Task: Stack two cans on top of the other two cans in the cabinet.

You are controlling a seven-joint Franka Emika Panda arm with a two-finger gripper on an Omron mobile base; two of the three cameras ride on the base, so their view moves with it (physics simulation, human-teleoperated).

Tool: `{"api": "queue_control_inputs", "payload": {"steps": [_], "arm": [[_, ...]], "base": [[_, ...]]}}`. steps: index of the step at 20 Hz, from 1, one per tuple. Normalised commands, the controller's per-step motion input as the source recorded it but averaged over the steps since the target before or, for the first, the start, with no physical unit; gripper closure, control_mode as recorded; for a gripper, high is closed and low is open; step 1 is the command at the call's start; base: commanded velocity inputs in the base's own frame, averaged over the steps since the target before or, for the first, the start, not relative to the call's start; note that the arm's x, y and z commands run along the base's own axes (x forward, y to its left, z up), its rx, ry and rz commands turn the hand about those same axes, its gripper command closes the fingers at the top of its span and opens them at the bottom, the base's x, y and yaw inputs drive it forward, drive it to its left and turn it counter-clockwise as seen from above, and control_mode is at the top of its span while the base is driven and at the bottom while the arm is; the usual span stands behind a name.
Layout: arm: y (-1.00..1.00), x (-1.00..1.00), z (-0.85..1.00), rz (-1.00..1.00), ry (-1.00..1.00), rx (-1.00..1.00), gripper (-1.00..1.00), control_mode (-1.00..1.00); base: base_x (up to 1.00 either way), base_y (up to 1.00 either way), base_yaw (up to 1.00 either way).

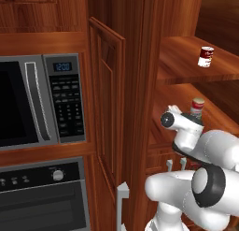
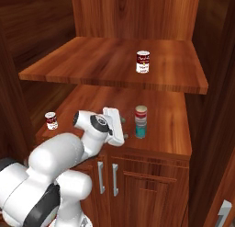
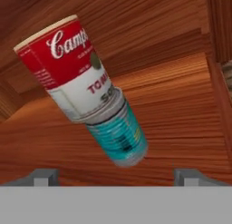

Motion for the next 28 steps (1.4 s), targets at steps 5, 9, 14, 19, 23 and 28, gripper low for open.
{"api": "queue_control_inputs", "payload": {"steps": [5, 9, 14, 19, 23, 28], "arm": [[0.32, -0.40, -0.02, 0.50, 0.00, 0.00, -1.00, -1.00], [0.37, -0.31, 0.00, 0.69, 0.02, 0.00, -1.00, -1.00], [0.45, -0.15, 0.04, 0.72, 0.12, 0.00, -1.00, -1.00], [0.44, -0.20, 0.00, 0.69, 0.19, -0.01, -1.00, -1.00], [0.51, -0.17, 0.00, 0.58, 0.28, 0.00, -1.00, -1.00], [0.60, -0.12, 0.00, 0.45, 0.40, 0.00, -1.00, -1.00]], "base": [[0.00, 0.00, 0.00], [0.00, 0.00, 0.00], [0.00, 0.00, 0.00], [0.00, 0.00, 0.00], [0.00, 0.00, 0.00], [0.00, 0.00, 0.00]]}}
